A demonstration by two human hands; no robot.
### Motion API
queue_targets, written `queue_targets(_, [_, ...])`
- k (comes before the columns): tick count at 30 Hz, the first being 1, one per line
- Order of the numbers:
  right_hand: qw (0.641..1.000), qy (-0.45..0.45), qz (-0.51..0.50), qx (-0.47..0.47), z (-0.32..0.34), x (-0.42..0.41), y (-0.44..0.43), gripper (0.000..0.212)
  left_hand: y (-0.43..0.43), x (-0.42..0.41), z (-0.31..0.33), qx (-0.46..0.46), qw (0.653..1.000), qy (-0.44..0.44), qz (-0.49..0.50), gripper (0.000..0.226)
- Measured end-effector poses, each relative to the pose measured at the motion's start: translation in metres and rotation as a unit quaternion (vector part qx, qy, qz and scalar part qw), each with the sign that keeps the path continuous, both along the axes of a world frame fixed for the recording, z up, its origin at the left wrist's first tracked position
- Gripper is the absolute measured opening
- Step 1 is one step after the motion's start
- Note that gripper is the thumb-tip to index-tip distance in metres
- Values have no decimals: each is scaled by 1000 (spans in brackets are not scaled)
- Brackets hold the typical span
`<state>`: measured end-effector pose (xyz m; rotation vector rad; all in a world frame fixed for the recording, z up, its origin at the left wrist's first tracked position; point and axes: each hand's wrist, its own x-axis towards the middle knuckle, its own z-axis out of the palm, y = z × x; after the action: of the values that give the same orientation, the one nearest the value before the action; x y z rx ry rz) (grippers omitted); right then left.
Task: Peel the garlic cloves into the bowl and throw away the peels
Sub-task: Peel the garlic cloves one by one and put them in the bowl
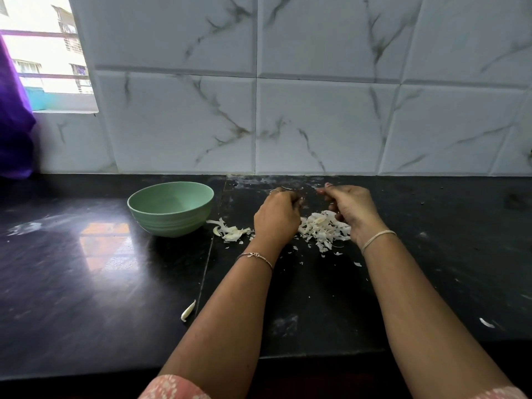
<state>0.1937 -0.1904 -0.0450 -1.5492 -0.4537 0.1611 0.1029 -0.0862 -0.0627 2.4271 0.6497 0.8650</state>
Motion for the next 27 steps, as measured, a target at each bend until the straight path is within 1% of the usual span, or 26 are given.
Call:
queue_targets(2, [999, -35, -18, 19, -2, 2, 1, 14, 0, -1, 2, -21, 1000, 8, -1, 24])
queue_targets(5, [997, -66, -36, 19, -4, 3, 0, 20, 0, -4, 7, -73, 997, -23, 27, 10])
queue_targets(7, [995, -80, -56, 11, -4, 3, 0, 26, 1, -5, 9, -102, 993, -41, 38, 20])
queue_targets(8, [994, -87, -62, 8, -5, 4, 0, 26, 2, -4, 9, -112, 992, -46, 36, 24])
queue_targets(11, [995, -87, -40, -11, -7, 7, 4, 8, 4, -2, 7, -143, 988, -58, 10, 27])
queue_targets(12, [996, -81, -28, -22, -7, 8, 5, 7, 5, -1, 6, -155, 986, -67, -8, 27])
queue_targets(14, [996, -76, -16, -37, -8, 10, 6, 15, 6, 1, 4, -172, 980, -86, -45, 26])
queue_targets(16, [994, -95, -21, -42, -9, 10, 5, 9, 8, 3, 2, -193, 972, -108, -74, 26])
queue_targets(17, [993, -109, -28, -46, -9, 9, 4, 9, 8, 3, 0, -204, 969, -115, -82, 27])
queue_targets(20, [990, -123, -54, -45, -9, 7, 1, 27, 12, 6, -3, -234, 959, -127, -101, 32])
queue_targets(23, [983, -150, -92, -51, -7, 7, 2, 29, 13, 8, -3, -265, 946, -136, -125, 27])
queue_targets(25, [974, -184, -100, -90, -7, 5, 2, 36, 11, 8, -4, -290, 938, -136, -134, 20])
queue_targets(26, [968, -198, -94, -120, -7, 4, 2, 40, 12, 8, -5, -282, 942, -135, -124, 13])
queue_targets(27, [965, -207, -79, -143, -8, 4, 3, 41, 11, 7, -5, -247, 955, -125, -103, 9])
